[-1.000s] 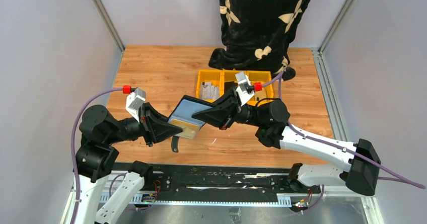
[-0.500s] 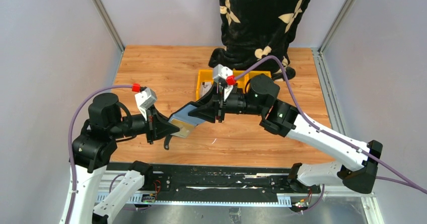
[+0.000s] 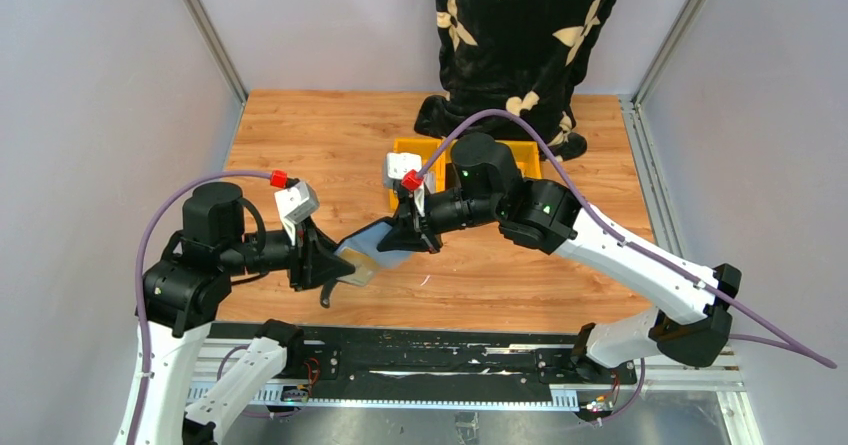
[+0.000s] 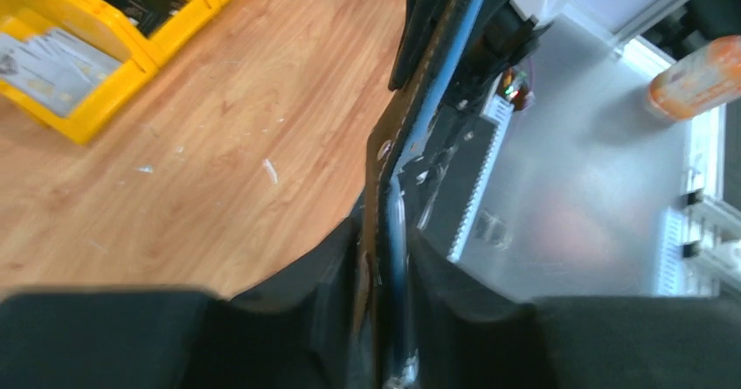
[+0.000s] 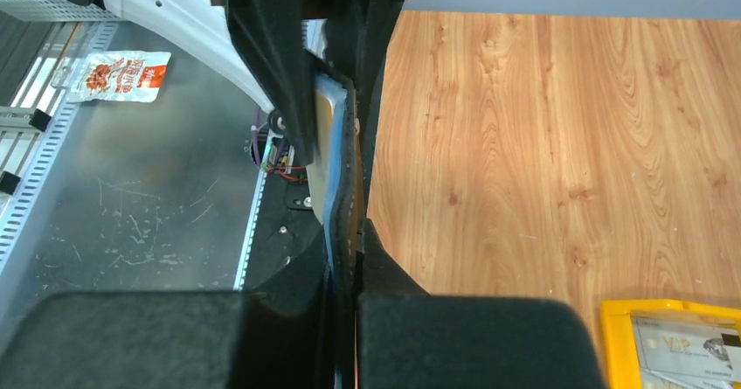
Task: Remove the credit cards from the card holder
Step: Remove the credit card from the card holder.
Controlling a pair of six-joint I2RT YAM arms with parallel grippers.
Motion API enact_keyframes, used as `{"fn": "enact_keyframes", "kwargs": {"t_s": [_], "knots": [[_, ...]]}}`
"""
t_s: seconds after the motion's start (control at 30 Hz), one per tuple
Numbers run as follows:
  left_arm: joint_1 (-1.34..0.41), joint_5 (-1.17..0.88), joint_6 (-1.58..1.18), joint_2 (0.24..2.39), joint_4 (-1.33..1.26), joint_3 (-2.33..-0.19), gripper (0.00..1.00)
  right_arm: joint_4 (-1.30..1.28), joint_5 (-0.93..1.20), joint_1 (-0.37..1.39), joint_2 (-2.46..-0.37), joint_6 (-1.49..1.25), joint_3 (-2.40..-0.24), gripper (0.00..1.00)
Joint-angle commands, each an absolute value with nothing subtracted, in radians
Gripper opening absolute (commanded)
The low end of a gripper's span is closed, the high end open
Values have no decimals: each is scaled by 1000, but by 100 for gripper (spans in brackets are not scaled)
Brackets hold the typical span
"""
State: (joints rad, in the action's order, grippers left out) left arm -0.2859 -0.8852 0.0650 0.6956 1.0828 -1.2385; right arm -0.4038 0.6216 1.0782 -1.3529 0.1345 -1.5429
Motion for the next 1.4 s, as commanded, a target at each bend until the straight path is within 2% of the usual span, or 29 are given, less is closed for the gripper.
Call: {"fn": "enact_keyframes", "kwargs": {"t_s": [0.0,0.07,0.1,0.17,0.37,0.53,0.63,0.77,0.83,0.9,1.03,1.1,1.23,1.3,1.37], "knots": [[-291,-904,111,691,1092,-1249,49,-339,612,1083,-1324,67,-1516,0],[-291,-911,127,670,1091,-1230,67,-154,639,1072,-1267,-24,-1424,0],[-291,-913,137,655,1091,-1220,72,-49,641,1066,-1237,-76,-1369,0],[-291,-910,151,636,1091,-1206,76,135,634,1048,-1184,-174,-1280,0],[-291,-932,156,617,1091,-1211,74,454,663,1033,-1118,-378,-1111,0],[-291,-1069,123,604,1059,-1236,70,749,613,1033,-1088,-514,-955,0],[-291,-1165,40,592,986,-1233,70,800,617,1033,-1105,-556,-942,0],[-291,-1162,-58,589,891,-1243,66,822,608,1033,-1099,-574,-919,0],[-291,-1143,-78,588,868,-1246,62,822,602,1033,-1088,-574,-908,0],[-291,-1104,-99,585,846,-1244,53,822,599,1033,-1077,-579,-897,0],[-291,-992,-109,582,820,-1255,19,826,604,1033,-1064,-594,-874,0],[-291,-965,-120,580,799,-1260,16,832,603,1034,-1056,-602,-859,0],[-291,-998,-179,578,740,-1242,23,846,608,1034,-1050,-619,-847,0],[-291,-1014,-199,580,721,-1233,39,849,606,1034,-1047,-622,-843,0],[-290,-1034,-210,581,711,-1231,49,850,606,1033,-1044,-627,-840,0]]}}
